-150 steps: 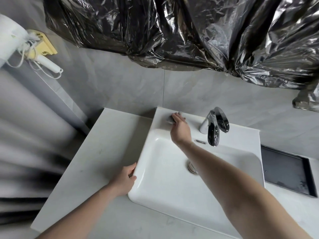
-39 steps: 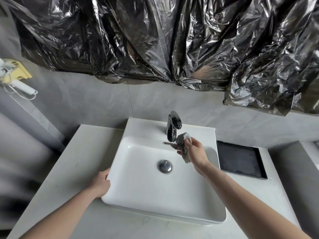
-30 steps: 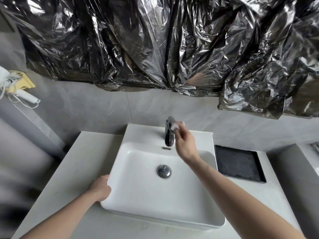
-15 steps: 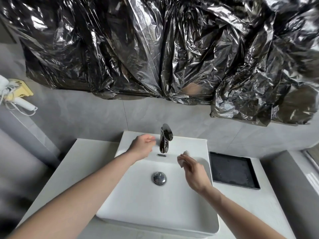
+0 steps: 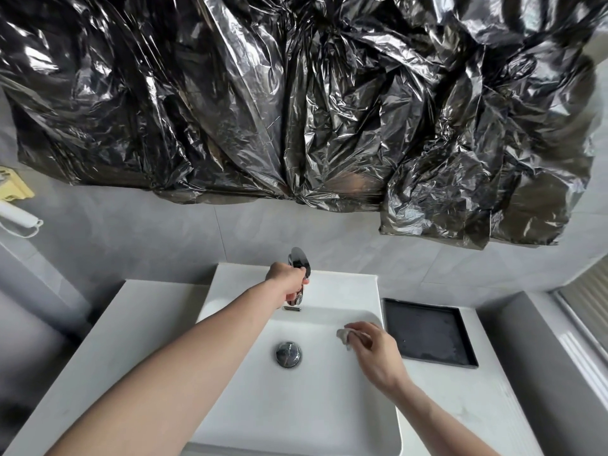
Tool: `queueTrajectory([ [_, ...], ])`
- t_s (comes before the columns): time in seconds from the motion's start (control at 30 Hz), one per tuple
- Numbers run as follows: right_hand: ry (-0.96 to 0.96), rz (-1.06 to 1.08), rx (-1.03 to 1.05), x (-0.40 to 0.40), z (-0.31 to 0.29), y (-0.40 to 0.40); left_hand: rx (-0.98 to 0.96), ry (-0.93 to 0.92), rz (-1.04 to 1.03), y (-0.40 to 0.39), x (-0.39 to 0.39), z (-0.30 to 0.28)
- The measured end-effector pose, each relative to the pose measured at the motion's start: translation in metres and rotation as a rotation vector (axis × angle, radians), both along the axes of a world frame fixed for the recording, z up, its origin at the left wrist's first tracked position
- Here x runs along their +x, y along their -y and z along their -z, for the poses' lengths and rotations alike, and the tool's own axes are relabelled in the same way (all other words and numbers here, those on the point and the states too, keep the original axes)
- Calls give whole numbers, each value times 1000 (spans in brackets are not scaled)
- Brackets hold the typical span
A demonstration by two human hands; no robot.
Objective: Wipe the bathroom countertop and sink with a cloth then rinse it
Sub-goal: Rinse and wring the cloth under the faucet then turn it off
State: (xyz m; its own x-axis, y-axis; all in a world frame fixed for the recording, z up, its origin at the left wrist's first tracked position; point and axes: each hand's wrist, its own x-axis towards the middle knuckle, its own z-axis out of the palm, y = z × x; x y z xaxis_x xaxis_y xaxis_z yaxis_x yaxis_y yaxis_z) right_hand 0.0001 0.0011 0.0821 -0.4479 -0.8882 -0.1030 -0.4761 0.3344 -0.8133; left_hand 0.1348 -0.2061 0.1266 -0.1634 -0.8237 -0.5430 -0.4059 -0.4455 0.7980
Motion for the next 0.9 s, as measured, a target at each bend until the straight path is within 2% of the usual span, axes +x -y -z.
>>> queueTrajectory([
  [0.2,48,-31,6,6,-25,5,52,-158,-119,12,-6,-10],
  [0.4,54,-5,-97,15,-38,8,-66,-111,36,-8,19,-23],
  [0.5,223,-97,-98,24,-46,7,-182,-65,119,-32,45,-23],
  [0.57,238,-145,-91,28,-46,7,-255,-36,185,-57,65,-17],
  [0.67,256,-177,-94,32,-40,9,-256,-54,325,-99,90,-11],
  [0.73,337,-173,-107,39,-40,9,-237,-71,399,-123,98,-10],
  [0.9,439,-174,-136,56,-48,4,-358,20,364,-147,108,3],
])
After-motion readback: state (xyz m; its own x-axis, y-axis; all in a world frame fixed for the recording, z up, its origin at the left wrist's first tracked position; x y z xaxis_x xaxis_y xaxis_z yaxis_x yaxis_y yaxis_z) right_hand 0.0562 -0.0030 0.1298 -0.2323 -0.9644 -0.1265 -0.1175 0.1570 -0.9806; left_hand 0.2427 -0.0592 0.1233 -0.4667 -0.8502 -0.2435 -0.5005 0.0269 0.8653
